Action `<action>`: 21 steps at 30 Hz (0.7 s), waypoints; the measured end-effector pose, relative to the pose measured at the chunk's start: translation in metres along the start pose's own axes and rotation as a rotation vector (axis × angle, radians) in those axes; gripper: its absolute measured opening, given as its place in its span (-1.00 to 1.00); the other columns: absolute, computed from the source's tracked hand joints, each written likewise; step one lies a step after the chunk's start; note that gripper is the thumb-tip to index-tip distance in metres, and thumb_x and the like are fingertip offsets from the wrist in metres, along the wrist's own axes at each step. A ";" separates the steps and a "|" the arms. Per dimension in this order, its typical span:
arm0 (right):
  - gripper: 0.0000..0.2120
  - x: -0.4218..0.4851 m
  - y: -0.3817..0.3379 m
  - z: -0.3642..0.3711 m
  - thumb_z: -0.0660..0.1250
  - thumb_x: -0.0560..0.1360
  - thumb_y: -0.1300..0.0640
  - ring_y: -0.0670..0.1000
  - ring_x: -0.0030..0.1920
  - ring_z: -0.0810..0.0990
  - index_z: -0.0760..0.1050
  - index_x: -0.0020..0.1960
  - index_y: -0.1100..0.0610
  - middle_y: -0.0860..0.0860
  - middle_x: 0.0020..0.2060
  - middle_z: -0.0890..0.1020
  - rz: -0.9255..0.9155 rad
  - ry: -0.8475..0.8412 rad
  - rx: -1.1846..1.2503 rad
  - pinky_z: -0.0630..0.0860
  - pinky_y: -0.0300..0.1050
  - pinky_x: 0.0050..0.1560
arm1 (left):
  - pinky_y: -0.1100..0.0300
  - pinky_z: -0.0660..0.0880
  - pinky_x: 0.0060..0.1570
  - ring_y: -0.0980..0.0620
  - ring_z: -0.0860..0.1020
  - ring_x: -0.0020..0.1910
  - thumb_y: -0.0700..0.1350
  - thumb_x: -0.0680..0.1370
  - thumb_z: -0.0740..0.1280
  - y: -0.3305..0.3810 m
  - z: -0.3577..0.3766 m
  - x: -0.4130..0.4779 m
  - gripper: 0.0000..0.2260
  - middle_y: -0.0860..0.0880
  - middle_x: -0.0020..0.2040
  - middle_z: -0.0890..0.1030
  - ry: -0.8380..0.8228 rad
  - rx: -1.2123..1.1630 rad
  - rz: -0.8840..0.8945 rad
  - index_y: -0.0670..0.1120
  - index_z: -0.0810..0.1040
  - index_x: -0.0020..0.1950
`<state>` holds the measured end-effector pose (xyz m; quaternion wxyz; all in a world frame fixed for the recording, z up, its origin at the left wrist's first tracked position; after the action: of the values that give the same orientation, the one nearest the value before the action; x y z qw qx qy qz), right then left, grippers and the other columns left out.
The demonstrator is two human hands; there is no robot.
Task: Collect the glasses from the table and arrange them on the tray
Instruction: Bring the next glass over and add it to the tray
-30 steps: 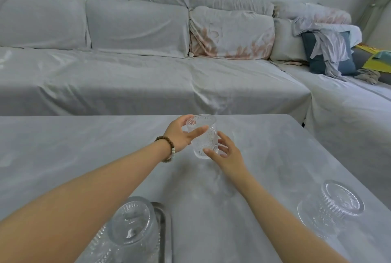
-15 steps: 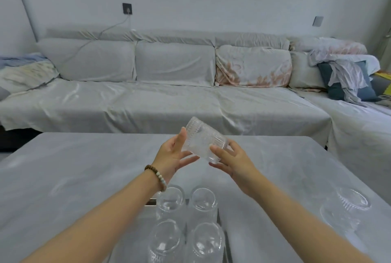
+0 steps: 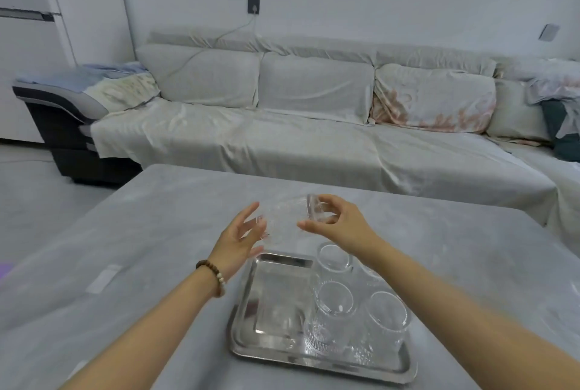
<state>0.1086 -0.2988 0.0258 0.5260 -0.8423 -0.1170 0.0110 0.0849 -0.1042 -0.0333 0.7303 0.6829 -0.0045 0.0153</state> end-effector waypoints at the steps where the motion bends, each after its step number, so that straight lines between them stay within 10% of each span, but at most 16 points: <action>1: -0.27 0.000 -0.001 0.007 0.58 0.24 -0.08 -0.08 -0.09 0.64 0.44 0.33 0.08 -0.01 0.18 0.57 -0.021 -0.011 -0.052 0.55 -0.25 -0.05 | 0.28 0.56 -0.06 0.06 0.55 0.15 -0.03 0.53 0.29 -0.004 -0.006 -0.002 -0.56 -0.05 0.29 0.48 0.012 0.031 -0.004 0.09 0.33 0.41; 8: -0.24 0.002 0.014 0.039 0.59 0.22 -0.08 -0.05 -0.01 0.60 0.43 0.34 0.09 -0.04 0.21 0.58 -0.044 -0.057 -0.286 0.54 -0.13 0.09 | 0.32 0.49 -0.05 0.26 0.57 -0.04 0.20 0.55 0.10 -0.040 -0.002 -0.013 -0.73 0.20 -0.03 0.59 -0.053 0.158 -0.198 0.14 0.50 0.09; 14: -0.25 0.007 0.025 0.052 0.61 0.20 -0.07 -0.33 -0.21 0.55 0.47 0.32 0.07 -0.05 0.17 0.60 -0.048 -0.125 -0.358 0.40 -0.57 -0.37 | 0.16 0.30 0.29 0.06 0.44 0.20 0.27 0.56 -0.07 -0.072 0.014 -0.012 -0.49 0.01 0.20 0.48 -0.143 0.223 -0.283 0.05 0.48 0.25; 21: -0.19 0.012 0.036 0.054 0.57 0.18 -0.19 -0.04 0.20 0.56 0.44 0.36 0.01 -0.08 0.27 0.57 -0.033 -0.134 -0.507 0.41 -0.21 0.18 | 0.23 0.31 0.33 0.16 0.45 0.29 0.27 0.56 -0.03 -0.088 0.027 -0.005 -0.43 0.07 0.31 0.48 -0.159 0.188 -0.306 -0.05 0.38 0.39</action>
<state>0.1188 -0.2636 -0.0291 0.2894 -0.9426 -0.1644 0.0284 0.0823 -0.1372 -0.1192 0.6546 0.7398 0.0431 -0.1495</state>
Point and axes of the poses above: each hand's wrist, its own x-axis towards the middle knuckle, its own z-axis out of the palm, y = z × x, the point moved 10 cm from there along x, towards the middle knuckle
